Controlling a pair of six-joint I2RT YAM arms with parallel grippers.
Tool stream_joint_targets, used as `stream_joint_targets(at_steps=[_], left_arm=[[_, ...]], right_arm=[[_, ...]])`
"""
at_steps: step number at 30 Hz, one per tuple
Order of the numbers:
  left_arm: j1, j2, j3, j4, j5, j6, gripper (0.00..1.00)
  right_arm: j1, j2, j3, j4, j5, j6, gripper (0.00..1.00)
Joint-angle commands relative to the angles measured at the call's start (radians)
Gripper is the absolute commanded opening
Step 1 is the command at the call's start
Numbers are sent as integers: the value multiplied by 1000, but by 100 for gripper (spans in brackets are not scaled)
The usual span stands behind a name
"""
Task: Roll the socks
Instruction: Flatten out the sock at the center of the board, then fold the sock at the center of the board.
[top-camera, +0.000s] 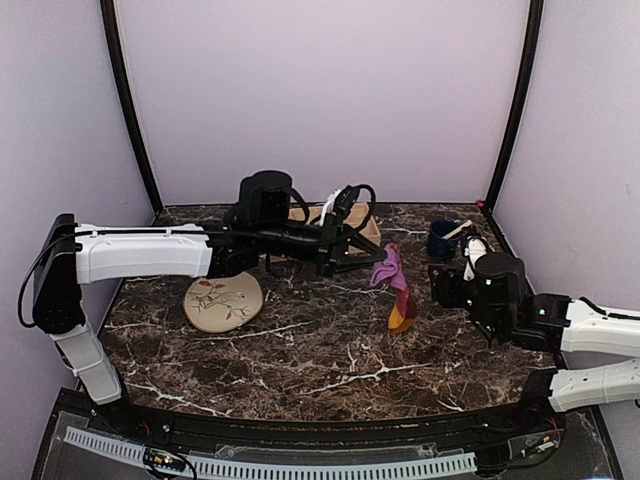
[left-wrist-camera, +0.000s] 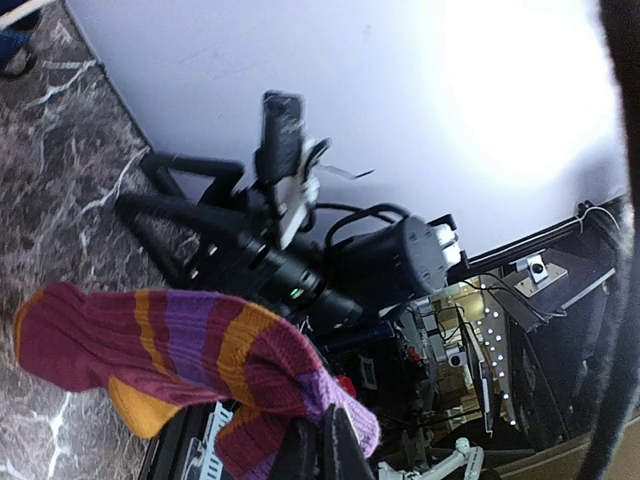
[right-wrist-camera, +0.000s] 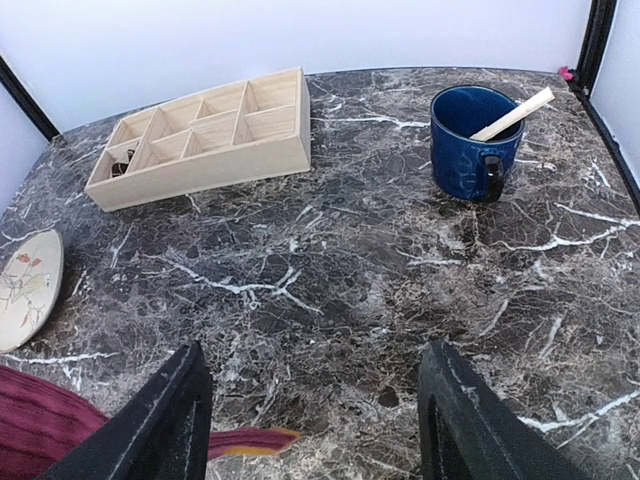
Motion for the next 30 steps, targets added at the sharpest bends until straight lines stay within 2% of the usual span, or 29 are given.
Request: stream_joint_targets(at_steps=[1, 5, 7, 9, 11, 13, 16, 19, 25, 30], left_arm=[[15, -16, -276, 353, -16, -190, 0], [64, 56, -491, 730, -44, -353, 0], [100, 66, -584, 831, -43, -389, 0], [140, 40, -641, 849, -33, -376, 0], [176, -15, -675, 773, -32, -315, 0], [204, -80, -682, 630, -32, -220, 0], [225, -172, -648, 349, -50, -50, 0], [232, -202, -612, 197, -57, 49, 0], [234, -158, -580, 125, 6, 82, 0], [234, -132, -573, 76, 0, 110, 0]], right_arm=[[-7, 56, 17, 11, 9, 17, 65], [-7, 148, 35, 57, -44, 20, 64], [-6, 189, 45, 73, -67, 22, 64], [-7, 226, 53, 92, -95, 22, 64], [-7, 265, 62, 108, -122, 24, 64], [-6, 303, 69, 132, -153, 25, 64], [-4, 368, 83, 160, -196, 25, 64], [0, 425, 103, 176, -222, 24, 64], [1, 517, 140, 218, -272, 14, 64], [2, 598, 177, 252, -315, -2, 64]])
